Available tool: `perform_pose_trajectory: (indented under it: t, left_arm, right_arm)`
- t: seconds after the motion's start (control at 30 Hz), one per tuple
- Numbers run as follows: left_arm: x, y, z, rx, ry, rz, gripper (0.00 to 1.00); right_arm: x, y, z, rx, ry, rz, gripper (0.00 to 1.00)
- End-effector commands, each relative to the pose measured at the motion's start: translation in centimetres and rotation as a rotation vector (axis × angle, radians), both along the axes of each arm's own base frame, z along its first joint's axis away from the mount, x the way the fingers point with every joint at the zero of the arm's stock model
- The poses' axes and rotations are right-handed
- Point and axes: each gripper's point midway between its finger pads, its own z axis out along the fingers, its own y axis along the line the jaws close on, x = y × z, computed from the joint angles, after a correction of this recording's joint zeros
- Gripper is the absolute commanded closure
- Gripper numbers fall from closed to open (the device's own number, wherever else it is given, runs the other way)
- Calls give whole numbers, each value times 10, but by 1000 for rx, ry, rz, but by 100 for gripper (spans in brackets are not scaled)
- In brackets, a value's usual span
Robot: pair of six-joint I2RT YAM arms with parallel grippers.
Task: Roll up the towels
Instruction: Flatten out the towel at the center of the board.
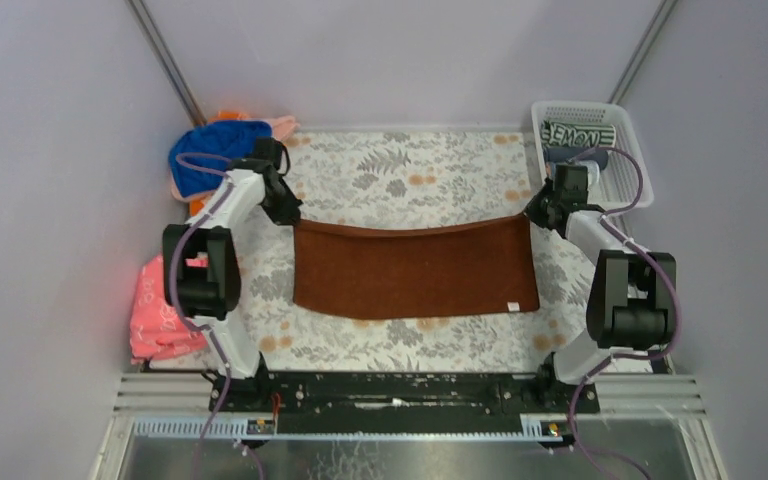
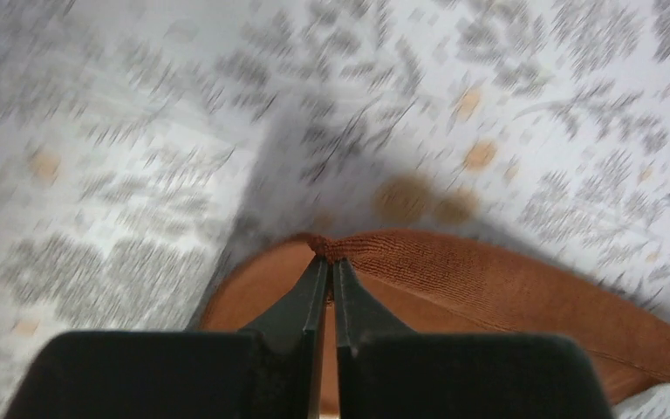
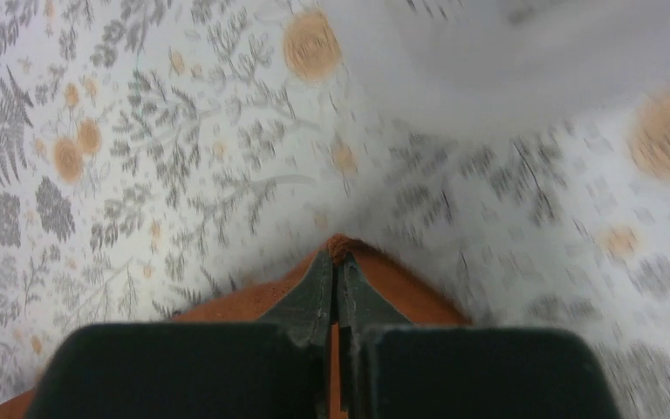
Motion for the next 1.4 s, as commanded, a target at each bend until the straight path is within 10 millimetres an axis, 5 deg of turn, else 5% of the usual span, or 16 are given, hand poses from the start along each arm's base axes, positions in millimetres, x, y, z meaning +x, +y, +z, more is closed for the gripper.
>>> perform_pose_trajectory:
  t: [0.0,0.2,0.43,0.67,1.1,1.23,1.37]
  left_arm:
    - [72,1,11,-19,-132,19,100]
    - [106,-9,3,-78,-122,0,100]
    - [93,3,45,-26,-231,18,100]
    - [37,9,106,7,-362,0,100]
    - [-123,30,239,79,-709,74,97]
    - [-144,27,262,58,-769,70,97]
    - [-137,35,250,93,-740,110,95]
  right_arm:
    - [86,-1,33,-19,-217,59,100]
    - [121,1,24,-15,-221,109,100]
    - [102,1,61,-42,-267,146,100]
    - [45,19,108,12,-313,187,100]
    - [-101,45,193,24,-449,258,100]
    - [-120,55,199,43,-441,302,100]
    - [-112,51,200,39,-449,268,100]
